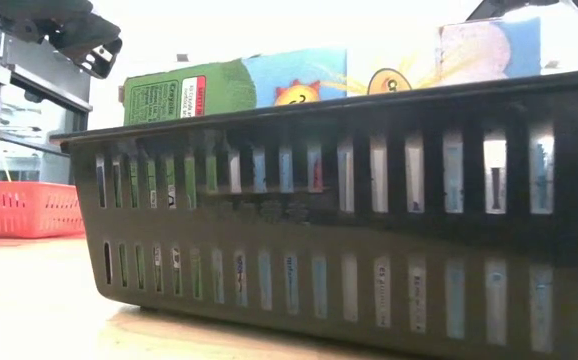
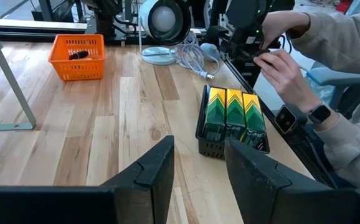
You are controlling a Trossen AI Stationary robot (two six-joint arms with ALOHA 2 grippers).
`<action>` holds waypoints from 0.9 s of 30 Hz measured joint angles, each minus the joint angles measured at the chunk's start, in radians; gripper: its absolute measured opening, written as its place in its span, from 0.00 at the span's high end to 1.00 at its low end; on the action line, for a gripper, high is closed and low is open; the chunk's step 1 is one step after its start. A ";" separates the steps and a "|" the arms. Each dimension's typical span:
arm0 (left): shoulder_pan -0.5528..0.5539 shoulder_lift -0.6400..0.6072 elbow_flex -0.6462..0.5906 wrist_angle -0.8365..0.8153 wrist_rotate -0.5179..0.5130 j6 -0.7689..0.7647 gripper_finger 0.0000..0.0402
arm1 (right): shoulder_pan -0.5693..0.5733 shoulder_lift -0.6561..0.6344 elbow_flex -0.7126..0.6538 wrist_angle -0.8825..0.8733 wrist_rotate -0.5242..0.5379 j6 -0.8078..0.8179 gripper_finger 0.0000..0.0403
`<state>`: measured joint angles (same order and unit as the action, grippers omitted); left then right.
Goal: Pick & Place Office Desk Supplies
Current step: Put the blue spring keychain into the orange bin
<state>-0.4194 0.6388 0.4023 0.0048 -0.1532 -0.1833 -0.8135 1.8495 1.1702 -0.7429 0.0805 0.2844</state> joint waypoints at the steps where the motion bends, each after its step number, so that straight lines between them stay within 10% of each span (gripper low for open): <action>1: 0.000 0.000 0.000 0.000 0.000 0.000 0.66 | 0.000 0.009 0.000 0.000 -0.001 0.000 0.69; 27: 0.000 0.000 0.000 0.000 0.005 0.000 0.66 | 0.000 0.048 0.000 -0.005 -0.004 0.006 0.79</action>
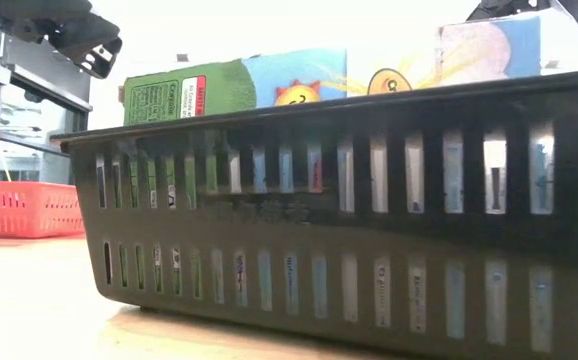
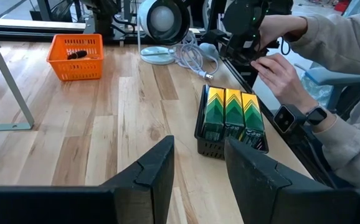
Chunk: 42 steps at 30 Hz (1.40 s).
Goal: Pick & Place Office Desk Supplies
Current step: Put the blue spring keychain into the orange bin
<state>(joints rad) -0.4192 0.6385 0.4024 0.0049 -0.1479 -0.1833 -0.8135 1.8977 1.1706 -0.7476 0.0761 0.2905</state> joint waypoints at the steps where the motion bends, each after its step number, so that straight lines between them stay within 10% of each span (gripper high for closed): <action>1: 0.000 0.000 0.000 0.000 0.000 0.000 0.66 | 0.000 0.000 0.000 -0.001 0.000 0.000 0.81; 11: 0.000 0.000 0.000 0.000 0.000 0.000 0.66 | 0.001 -0.027 -0.002 -0.008 -0.003 0.001 0.95; 42: 0.000 0.000 0.000 0.000 -0.005 0.000 0.66 | 0.200 -0.362 -0.001 -0.286 0.000 0.129 0.95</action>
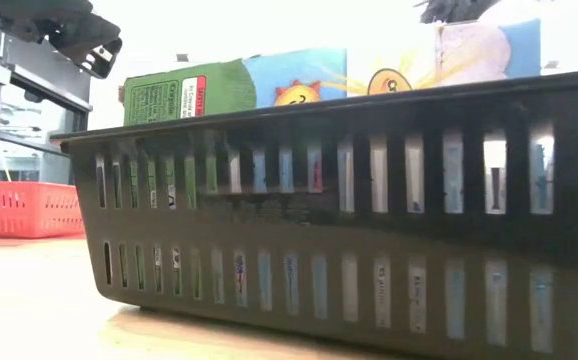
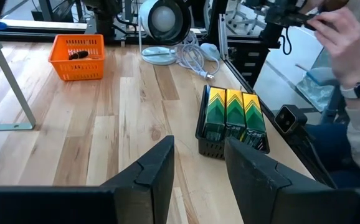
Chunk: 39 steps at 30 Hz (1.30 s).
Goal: Pick & Place Office Desk Supplies
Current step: Put the blue spring keychain into the orange bin
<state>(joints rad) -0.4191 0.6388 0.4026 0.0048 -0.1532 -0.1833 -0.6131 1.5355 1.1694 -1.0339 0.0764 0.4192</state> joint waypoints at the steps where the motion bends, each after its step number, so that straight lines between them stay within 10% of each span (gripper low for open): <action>1: 0.000 0.000 0.000 0.000 0.000 0.000 0.66 | 0.018 -0.001 0.000 -0.017 0.000 0.020 0.95; 24: 0.000 0.000 0.000 0.000 0.002 0.000 0.66 | 0.480 -0.027 -0.176 -0.117 -0.058 0.617 0.94; 39: 0.000 0.000 0.000 0.000 0.005 0.000 0.66 | 0.533 -0.027 -0.277 -0.034 -0.007 0.702 0.93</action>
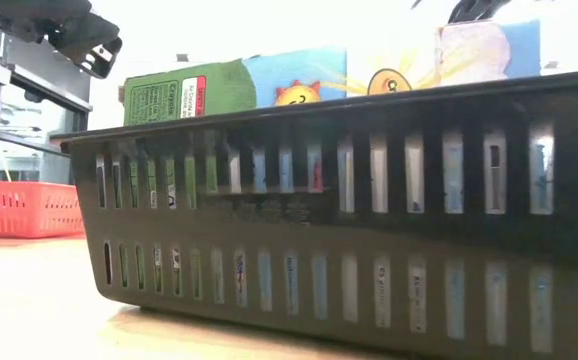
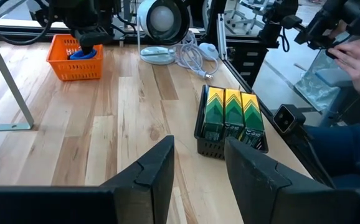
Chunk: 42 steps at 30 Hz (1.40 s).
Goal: Pick & Place Office Desk Supplies
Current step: Put the blue spring keychain into the orange bin, then put the red bin on the shelf
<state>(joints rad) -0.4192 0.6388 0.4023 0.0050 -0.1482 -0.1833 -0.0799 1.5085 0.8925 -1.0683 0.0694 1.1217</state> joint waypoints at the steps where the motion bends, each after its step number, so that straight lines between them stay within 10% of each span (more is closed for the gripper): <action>1: 0.000 0.000 0.000 0.000 0.000 0.000 0.66 | 0.000 0.000 0.000 0.000 0.002 0.000 0.93; 27: 0.000 0.000 0.000 0.000 -0.005 0.000 0.66 | -0.003 -0.006 0.000 -0.001 0.002 0.007 0.76; 42: 0.000 0.000 0.000 0.000 -0.004 0.000 0.66 | -0.030 -0.321 0.000 0.034 0.005 -0.045 0.76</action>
<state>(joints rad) -0.4194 0.6384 0.4023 0.0050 -0.1524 -0.1833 -0.1094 1.1872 0.8925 -1.0342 0.0744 1.0765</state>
